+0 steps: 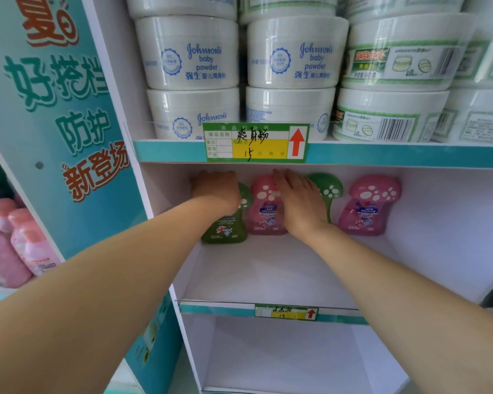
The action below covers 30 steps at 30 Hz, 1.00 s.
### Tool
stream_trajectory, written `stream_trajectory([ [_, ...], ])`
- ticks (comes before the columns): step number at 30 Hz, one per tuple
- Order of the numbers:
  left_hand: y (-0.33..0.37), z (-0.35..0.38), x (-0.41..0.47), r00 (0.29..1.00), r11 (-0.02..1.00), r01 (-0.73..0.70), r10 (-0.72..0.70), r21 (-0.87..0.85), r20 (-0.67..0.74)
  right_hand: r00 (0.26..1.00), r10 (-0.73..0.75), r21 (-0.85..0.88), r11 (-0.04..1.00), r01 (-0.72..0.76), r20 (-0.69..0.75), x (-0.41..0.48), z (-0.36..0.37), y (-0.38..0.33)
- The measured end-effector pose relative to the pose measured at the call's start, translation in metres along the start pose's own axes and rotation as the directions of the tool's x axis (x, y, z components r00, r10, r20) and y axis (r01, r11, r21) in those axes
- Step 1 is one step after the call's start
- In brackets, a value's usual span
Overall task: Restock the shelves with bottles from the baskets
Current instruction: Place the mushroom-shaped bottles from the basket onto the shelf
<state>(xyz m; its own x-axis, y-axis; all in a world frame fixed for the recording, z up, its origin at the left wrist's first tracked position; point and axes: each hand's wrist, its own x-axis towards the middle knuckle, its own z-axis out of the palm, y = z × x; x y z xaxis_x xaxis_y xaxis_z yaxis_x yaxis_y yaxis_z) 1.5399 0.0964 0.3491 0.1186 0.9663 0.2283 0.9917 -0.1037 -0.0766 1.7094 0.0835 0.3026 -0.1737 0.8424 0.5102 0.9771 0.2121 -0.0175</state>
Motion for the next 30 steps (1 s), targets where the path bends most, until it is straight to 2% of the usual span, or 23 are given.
stream_trajectory([
  [5,0.003,0.003,0.008,0.998,1.000,-0.002,0.004,0.026,-0.055,1.000,0.004,0.018,1.000,-0.003,-0.010,-0.006,0.004,0.008],
  [8,0.001,0.007,0.015,0.998,0.998,-0.051,0.052,0.020,-0.044,1.000,-0.002,0.022,1.000,0.002,-0.022,-0.007,0.006,0.010],
  [11,-0.003,0.011,0.021,0.994,0.995,-0.096,0.095,-0.011,-0.055,1.000,-0.005,0.032,0.999,0.005,-0.021,-0.006,0.007,0.010],
  [17,-0.006,0.019,0.029,0.988,0.987,-0.105,0.091,-0.119,-0.124,0.998,0.000,0.004,1.000,0.001,-0.059,-0.003,0.006,0.019],
  [23,-0.010,0.020,0.029,0.986,0.992,-0.109,0.100,-0.064,-0.132,0.992,0.078,-0.115,0.989,-0.090,-0.104,0.000,-0.001,0.033],
  [27,-0.007,0.020,0.024,0.992,0.996,-0.083,0.080,-0.029,-0.093,0.978,0.187,-0.110,0.974,-0.196,-0.089,0.001,-0.005,0.038],
  [30,-0.004,0.023,0.021,0.989,0.995,-0.085,0.077,-0.059,-0.130,0.983,0.176,-0.090,0.979,-0.181,-0.052,0.000,-0.006,0.044],
])
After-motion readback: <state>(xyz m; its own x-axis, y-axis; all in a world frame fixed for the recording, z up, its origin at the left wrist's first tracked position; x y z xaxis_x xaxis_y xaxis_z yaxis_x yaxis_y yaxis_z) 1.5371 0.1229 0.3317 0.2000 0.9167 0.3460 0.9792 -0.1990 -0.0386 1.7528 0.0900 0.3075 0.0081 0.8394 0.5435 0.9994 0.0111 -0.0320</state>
